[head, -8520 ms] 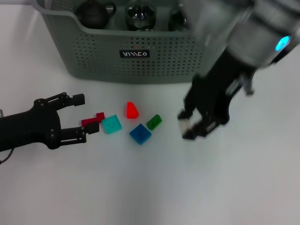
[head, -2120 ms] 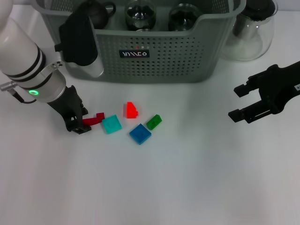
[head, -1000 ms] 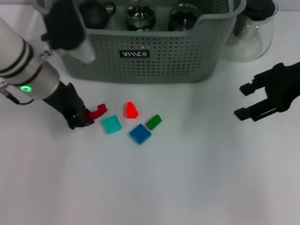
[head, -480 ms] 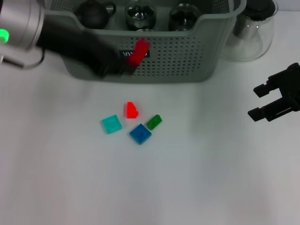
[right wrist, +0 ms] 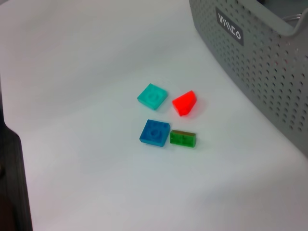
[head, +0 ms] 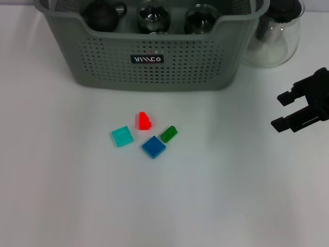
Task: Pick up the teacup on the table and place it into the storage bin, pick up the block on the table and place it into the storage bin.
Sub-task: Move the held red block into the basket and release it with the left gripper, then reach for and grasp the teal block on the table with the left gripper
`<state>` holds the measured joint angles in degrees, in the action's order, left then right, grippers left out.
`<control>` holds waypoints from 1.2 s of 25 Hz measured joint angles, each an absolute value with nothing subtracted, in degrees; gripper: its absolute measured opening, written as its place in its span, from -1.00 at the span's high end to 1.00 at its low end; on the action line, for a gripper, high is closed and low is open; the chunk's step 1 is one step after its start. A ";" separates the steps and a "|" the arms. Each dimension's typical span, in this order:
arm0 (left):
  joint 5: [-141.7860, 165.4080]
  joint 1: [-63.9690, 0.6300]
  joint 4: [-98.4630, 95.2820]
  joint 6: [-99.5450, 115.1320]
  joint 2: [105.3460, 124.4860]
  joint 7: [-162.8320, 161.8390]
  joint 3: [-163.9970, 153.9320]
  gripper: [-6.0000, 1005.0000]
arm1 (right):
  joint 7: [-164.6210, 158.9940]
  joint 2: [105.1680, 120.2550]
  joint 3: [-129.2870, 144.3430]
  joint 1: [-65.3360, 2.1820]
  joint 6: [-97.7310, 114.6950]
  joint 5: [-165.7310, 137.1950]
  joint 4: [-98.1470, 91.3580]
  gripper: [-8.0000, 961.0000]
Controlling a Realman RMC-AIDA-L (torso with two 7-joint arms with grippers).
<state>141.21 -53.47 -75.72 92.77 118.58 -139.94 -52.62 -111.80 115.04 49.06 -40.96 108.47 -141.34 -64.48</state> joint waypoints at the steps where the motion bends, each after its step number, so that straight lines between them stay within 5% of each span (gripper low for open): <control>1: 143.63 -55.45 -71.58 89.93 117.60 -141.21 -53.26 0.62 | -111.80 115.02 49.12 -41.07 108.47 -141.34 -64.46 -0.68; 7: 152.84 -62.71 -53.37 79.84 115.19 -142.82 -54.02 0.61 | -111.80 114.80 49.31 -41.54 108.48 -141.42 -64.22 -0.68; 25: 154.86 -62.53 -54.33 78.83 116.43 -142.95 -54.04 0.58 | -111.80 114.87 49.52 -42.01 108.43 -142.30 -64.17 -0.68; 30: 153.90 -60.43 -60.19 82.23 116.36 -142.20 -53.48 0.12 | -111.52 114.88 49.48 -41.80 108.43 -142.29 -64.31 -0.68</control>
